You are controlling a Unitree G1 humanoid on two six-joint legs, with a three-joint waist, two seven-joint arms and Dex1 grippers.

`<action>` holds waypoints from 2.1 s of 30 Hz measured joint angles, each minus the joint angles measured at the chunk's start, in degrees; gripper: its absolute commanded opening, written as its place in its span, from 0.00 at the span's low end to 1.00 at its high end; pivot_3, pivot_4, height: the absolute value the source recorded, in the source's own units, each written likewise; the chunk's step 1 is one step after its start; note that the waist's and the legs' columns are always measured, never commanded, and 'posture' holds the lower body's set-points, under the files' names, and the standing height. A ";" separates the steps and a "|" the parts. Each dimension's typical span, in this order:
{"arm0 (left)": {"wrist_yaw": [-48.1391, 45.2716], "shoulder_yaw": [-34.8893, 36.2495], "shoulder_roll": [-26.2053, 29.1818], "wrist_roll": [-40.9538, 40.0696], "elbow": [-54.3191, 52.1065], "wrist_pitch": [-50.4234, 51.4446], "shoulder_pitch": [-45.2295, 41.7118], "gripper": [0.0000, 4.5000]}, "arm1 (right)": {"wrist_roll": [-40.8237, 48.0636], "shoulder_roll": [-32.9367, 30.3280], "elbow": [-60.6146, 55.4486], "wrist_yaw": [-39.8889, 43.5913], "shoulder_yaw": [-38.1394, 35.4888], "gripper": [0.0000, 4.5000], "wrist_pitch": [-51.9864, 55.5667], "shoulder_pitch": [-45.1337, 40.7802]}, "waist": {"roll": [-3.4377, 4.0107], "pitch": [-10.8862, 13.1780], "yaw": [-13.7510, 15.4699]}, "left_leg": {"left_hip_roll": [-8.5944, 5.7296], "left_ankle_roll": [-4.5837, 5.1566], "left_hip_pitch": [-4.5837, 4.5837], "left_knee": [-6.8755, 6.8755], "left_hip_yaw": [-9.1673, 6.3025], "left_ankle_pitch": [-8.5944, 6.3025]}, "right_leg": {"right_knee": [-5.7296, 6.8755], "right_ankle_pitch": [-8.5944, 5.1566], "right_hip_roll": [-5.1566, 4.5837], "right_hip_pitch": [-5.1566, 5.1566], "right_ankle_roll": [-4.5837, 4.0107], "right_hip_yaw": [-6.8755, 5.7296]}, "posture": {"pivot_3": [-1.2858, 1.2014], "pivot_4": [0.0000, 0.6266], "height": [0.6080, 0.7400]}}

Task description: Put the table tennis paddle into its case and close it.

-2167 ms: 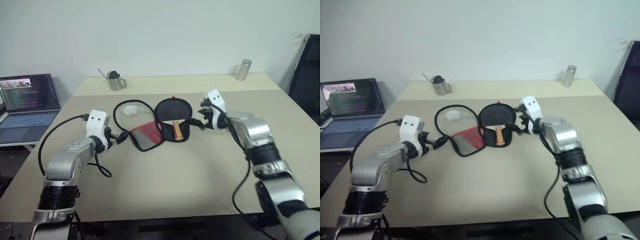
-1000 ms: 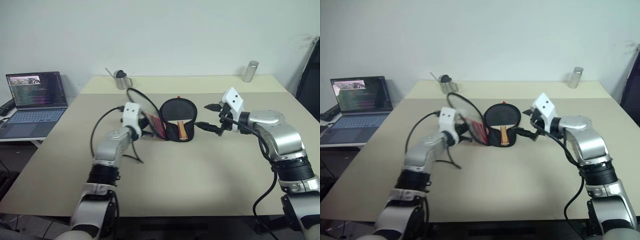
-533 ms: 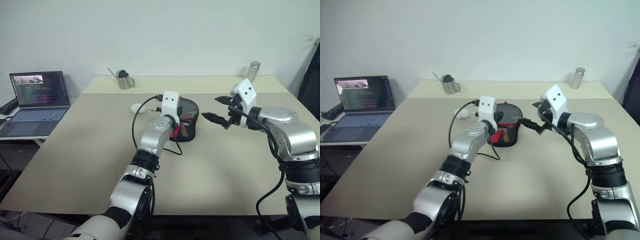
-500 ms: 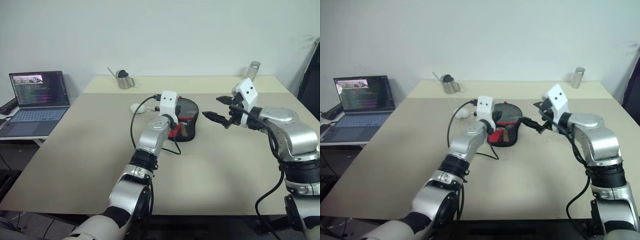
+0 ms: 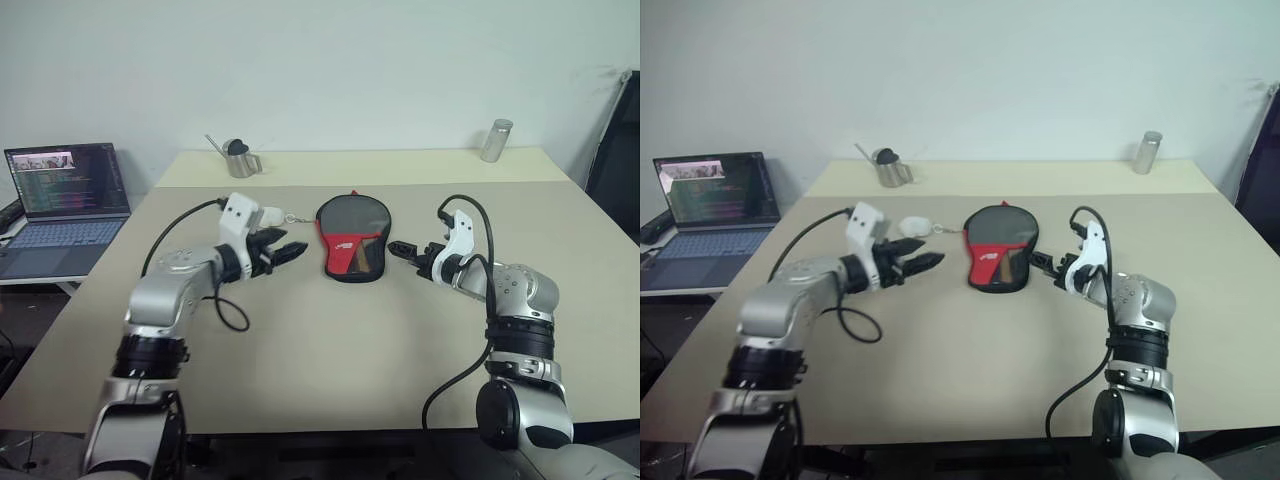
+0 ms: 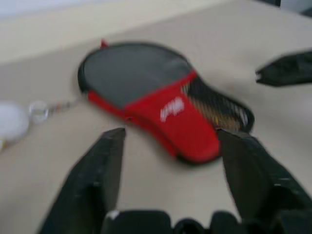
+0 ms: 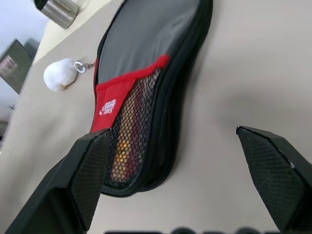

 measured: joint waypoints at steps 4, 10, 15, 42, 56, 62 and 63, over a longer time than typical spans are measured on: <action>-0.54 1.60 2.27 -1.39 -3.47 1.74 3.49 0.99 | 2.34 1.72 2.63 -0.70 -0.91 1.00 0.02 -0.47 | 0.01 -0.01 0.00 | 0.00 0.00 0.03 0.00 0.02 0.00 | 0.00 0.00 0.00 0.02 0.00 0.01 | 0.52 0.24 1.00; 2.97 1.95 2.60 -0.66 -5.34 2.59 7.36 0.99 | 5.28 3.27 8.39 -1.91 -3.61 1.00 -1.15 -0.99 | 0.02 -0.02 -0.05 | 0.01 0.01 0.04 0.00 0.04 0.00 | 0.04 0.00 0.01 0.02 -0.01 0.04 | 0.52 0.24 1.00; 2.95 1.86 4.56 -0.11 -8.32 1.45 9.96 0.99 | 6.43 4.12 12.06 -1.61 -3.23 1.00 -4.54 -1.84 | 0.00 -0.04 -0.95 | 0.03 0.01 0.09 0.00 0.09 0.00 | 0.07 0.02 0.02 0.04 -0.03 0.08 | 0.52 0.24 1.00; 7.11 1.86 3.85 -0.23 -11.43 1.02 10.74 1.00 | 6.44 6.98 19.04 -0.51 2.06 0.51 -11.07 -2.67 | -0.01 -0.07 -1.94 | 0.08 -0.02 0.32 0.04 0.25 0.01 | 0.62 0.01 0.07 -0.04 -0.06 0.32 | 0.52 0.24 1.00; 7.10 0.91 3.19 1.03 -9.24 -0.84 9.81 1.00 | 6.64 7.58 16.97 -1.88 2.48 0.01 -10.33 -2.03 | -0.09 -0.13 -1.71 | 0.06 -0.02 0.42 0.04 0.24 0.01 | 0.67 0.01 0.07 0.03 -0.06 0.31 | 0.52 0.24 1.00; 6.56 -0.88 2.66 2.07 -7.06 -2.41 8.06 1.00 | 8.99 6.18 6.31 -3.07 3.76 0.01 -0.93 2.90 | -0.09 -0.13 -1.11 | 0.08 -0.03 0.18 0.04 0.12 0.02 | 0.48 0.01 0.06 -0.05 -0.06 0.19 | 0.52 0.24 1.00; 6.24 -1.11 2.64 2.34 -6.46 -2.59 7.77 1.00 | 9.83 5.57 3.30 -3.45 3.88 0.01 2.19 4.29 | -0.09 -0.13 -0.98 | 0.07 -0.03 0.14 0.04 0.11 0.02 | 0.43 0.01 0.05 -0.06 -0.06 0.16 | 0.52 0.24 1.00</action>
